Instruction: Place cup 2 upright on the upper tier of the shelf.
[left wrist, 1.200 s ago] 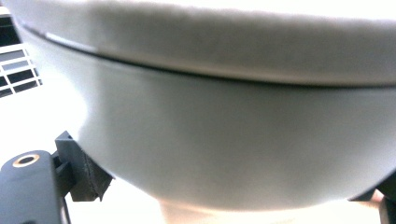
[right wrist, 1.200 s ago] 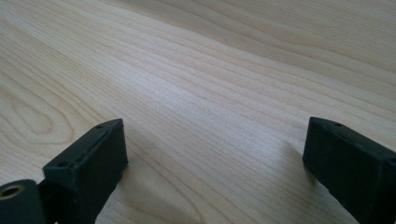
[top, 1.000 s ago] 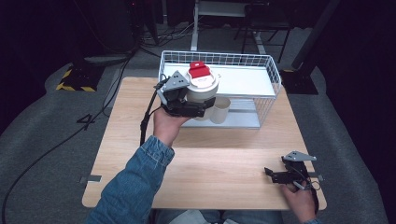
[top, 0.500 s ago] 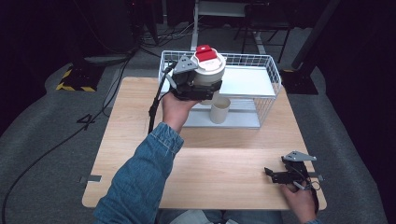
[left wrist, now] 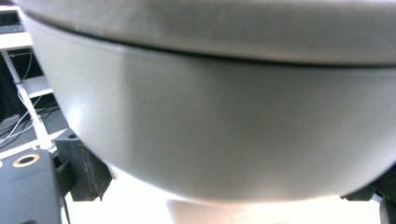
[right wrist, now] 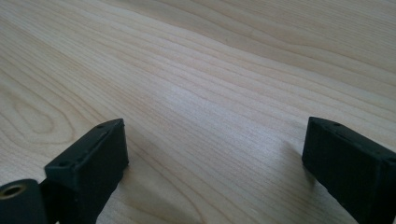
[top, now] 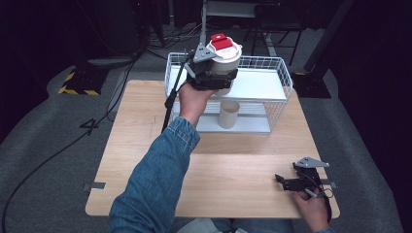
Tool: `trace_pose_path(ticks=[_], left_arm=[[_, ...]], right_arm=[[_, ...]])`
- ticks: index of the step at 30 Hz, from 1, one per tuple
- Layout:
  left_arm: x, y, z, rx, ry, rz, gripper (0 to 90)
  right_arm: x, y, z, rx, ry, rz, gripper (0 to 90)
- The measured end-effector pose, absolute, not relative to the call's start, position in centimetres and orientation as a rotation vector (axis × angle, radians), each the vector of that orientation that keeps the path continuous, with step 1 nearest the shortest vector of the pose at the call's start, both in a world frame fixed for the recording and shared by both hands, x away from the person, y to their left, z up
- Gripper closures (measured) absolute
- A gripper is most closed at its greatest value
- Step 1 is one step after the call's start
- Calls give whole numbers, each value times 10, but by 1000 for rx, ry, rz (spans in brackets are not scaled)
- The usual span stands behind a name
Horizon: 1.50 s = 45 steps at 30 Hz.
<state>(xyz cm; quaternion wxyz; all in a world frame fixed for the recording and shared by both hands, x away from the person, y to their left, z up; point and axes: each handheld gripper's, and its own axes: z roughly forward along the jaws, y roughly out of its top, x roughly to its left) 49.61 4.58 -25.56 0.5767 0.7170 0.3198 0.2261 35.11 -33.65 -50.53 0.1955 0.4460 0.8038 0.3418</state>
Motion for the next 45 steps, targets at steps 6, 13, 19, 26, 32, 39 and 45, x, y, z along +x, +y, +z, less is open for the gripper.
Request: trace_pose_path(ticks=[6, 13, 19, 26, 32, 39, 45], left_arm=[[508, 42, -258, 1661, 797, 518, 125], [525, 39, -260, 1648, 831, 541, 125], [536, 35, -262, 1635, 832, 554, 125], [550, 29, -268, 1646, 864, 555, 126], [556, 25, -273, 1651, 868, 551, 125], [561, 18, -278, 1668, 864, 536, 125], [563, 14, -282, 1680, 875, 537, 125]], right_arm=[[351, -337, -505, 1250, 2252, 958, 71], [351, -336, -505, 1252, 2251, 959, 71], [351, -335, -505, 1258, 2246, 960, 72], [351, -335, -505, 1258, 2246, 958, 72], [351, -335, -505, 1258, 2246, 960, 72], [351, -335, -505, 1259, 2247, 960, 72], [351, -335, -505, 1258, 2249, 959, 72]])
